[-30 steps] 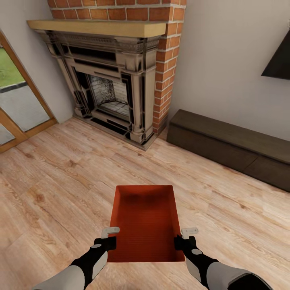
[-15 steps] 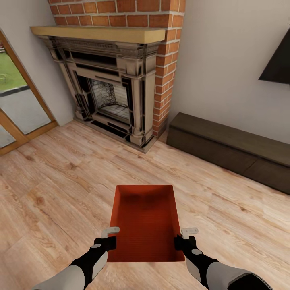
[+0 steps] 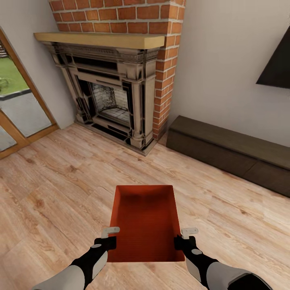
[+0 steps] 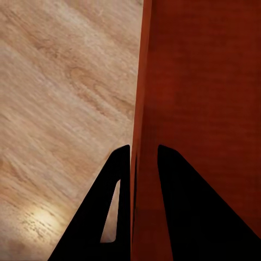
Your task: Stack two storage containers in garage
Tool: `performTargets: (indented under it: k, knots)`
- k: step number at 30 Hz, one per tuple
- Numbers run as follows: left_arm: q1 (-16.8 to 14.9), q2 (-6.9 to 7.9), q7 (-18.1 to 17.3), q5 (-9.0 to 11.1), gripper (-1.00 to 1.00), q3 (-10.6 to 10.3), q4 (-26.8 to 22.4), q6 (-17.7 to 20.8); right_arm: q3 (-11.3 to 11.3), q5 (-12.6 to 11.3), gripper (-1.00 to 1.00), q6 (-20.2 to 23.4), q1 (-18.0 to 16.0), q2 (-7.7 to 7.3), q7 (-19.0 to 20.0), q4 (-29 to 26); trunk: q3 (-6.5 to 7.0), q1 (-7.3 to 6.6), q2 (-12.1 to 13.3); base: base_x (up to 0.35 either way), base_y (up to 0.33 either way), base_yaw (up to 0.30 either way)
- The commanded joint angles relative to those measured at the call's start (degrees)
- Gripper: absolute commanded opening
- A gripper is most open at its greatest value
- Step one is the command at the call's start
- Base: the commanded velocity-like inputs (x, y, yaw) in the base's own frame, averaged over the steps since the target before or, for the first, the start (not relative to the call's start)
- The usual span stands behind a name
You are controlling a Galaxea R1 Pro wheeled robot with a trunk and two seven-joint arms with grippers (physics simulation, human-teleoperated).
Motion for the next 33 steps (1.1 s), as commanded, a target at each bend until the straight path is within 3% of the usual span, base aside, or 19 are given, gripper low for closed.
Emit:
performTargets:
  k: [1,33]
  knots:
    - [-0.05,0.04,0.73,-0.21,-1.0,0.6,-0.19,0.04,-0.02,-1.77,-1.0,-0.37,-0.03,0.0,-0.98,0.27,0.05,0.01,-0.04,0.0,0.0,0.0]
    - [-0.05,0.04,0.73,-0.21,-1.0,0.6,-0.19,0.04,-0.02,-1.77,-1.0,-0.37,-0.03,-0.01,-0.98,0.27,3.0,0.01,-0.04,0.0,0.0,0.0]
